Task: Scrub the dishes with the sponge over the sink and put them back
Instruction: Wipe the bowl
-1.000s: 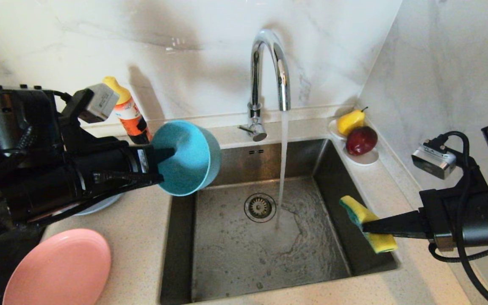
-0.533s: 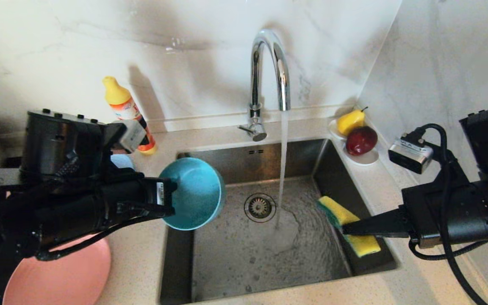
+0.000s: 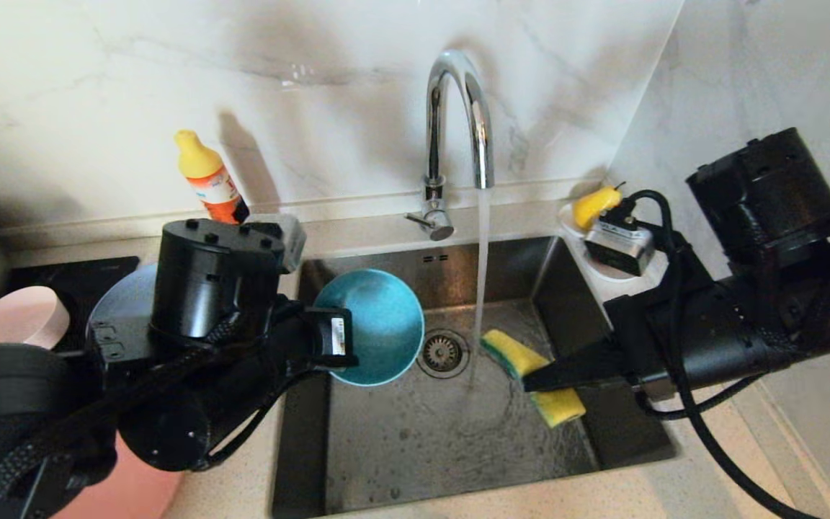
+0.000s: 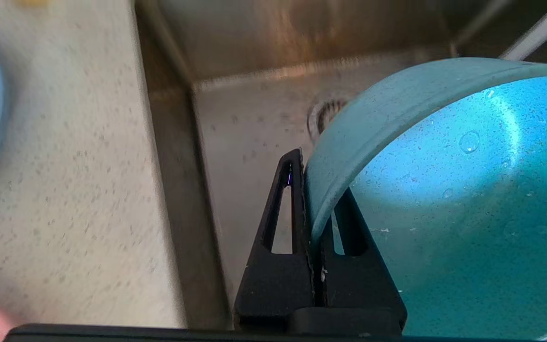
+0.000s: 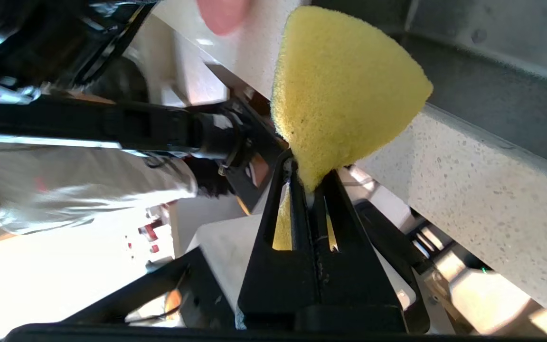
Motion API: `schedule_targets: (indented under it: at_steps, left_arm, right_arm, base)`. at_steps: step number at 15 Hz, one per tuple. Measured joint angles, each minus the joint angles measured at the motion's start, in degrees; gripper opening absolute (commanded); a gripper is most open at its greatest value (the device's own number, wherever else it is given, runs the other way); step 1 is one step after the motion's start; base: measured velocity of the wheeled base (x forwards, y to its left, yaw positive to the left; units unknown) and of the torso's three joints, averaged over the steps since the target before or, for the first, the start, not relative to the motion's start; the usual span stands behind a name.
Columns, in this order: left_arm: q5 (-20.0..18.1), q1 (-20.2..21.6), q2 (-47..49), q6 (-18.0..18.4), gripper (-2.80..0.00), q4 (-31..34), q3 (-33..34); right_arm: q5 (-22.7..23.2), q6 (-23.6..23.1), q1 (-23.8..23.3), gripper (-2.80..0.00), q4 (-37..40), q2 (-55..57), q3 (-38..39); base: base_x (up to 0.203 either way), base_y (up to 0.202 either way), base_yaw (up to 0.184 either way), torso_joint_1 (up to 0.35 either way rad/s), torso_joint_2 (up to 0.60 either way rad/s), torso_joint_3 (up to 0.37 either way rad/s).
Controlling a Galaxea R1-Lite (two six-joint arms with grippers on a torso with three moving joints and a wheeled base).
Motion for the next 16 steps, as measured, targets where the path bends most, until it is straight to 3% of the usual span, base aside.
schedule_targets:
  at_steps: [8,16]
  left_arm:
    - [7.24,-5.41,7.9,7.57,-2.8,-23.56,4.34]
    - [7.32,-5.97,8.89,8.61,-2.8,-29.36,7.91]
  right_arm:
    - [-6.46,0.21,6.15,-2.8,10.16,10.8,-17.75]
    - [-7.86,1.74,7.72,-2.8,13.15,17.97,-27.77]
  base:
    - [0.0,0.0,0.0,0.0,0.0,0.0]
    - [0.0,0.0,0.0,0.0,0.0,0.0]
